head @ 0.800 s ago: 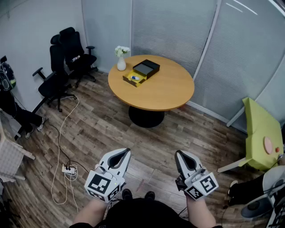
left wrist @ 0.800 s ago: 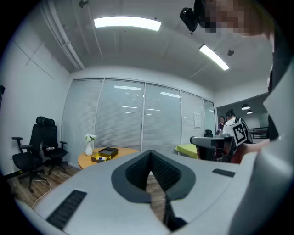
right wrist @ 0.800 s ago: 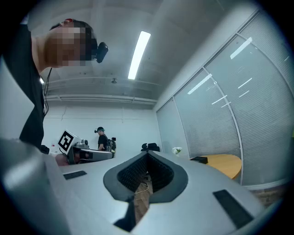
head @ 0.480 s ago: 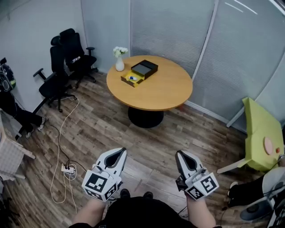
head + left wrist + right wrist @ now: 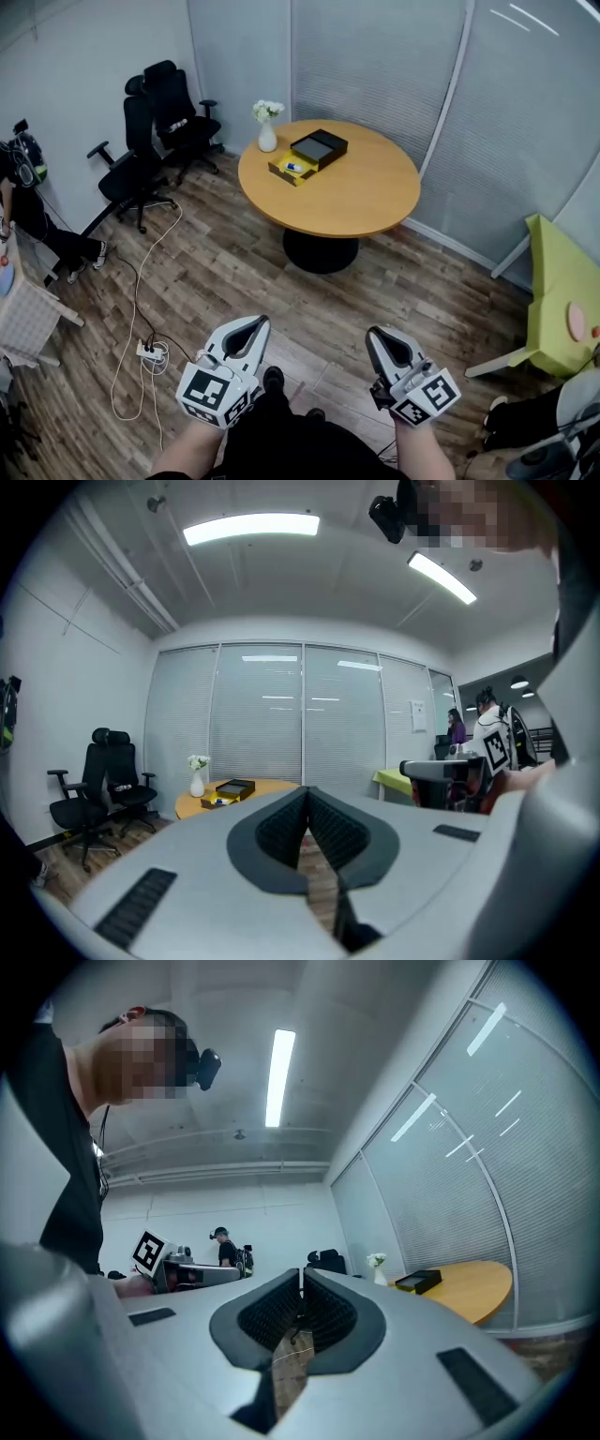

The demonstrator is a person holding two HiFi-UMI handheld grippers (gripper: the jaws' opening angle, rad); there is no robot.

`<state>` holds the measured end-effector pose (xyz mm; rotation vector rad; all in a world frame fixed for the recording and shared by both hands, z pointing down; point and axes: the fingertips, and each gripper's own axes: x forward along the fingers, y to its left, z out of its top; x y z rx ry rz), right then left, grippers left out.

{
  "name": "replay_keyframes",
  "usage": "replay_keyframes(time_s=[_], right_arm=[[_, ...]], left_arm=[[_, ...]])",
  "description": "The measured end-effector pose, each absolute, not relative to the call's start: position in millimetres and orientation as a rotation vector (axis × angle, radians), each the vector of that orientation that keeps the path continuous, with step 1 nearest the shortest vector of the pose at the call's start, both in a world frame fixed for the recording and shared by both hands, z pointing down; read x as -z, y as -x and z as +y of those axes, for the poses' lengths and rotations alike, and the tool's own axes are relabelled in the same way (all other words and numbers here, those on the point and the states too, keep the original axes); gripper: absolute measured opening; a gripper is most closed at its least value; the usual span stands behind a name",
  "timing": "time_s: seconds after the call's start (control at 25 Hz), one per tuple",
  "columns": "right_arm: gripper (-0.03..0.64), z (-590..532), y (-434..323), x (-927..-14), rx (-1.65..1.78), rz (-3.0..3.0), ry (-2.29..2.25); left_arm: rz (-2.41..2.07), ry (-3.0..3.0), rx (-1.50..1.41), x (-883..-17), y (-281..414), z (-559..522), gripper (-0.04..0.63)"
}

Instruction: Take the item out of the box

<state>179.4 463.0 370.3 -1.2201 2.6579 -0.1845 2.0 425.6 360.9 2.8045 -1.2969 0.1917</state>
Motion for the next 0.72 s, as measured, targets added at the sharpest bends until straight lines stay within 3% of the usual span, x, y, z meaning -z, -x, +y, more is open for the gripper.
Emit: replay_keyframes(time_s=[0.36,0.72], right_arm=[[0.040,377,-149,-383,0.237,2.698,1.236],[0.040,236,-71,-368,0.226,2.754,1.204]], left_arm=[[-1.250,-2.768,-0.154,-383,26,341,0.009],[-1.259,-2.777,-0.095,-369,101,200,0.009]])
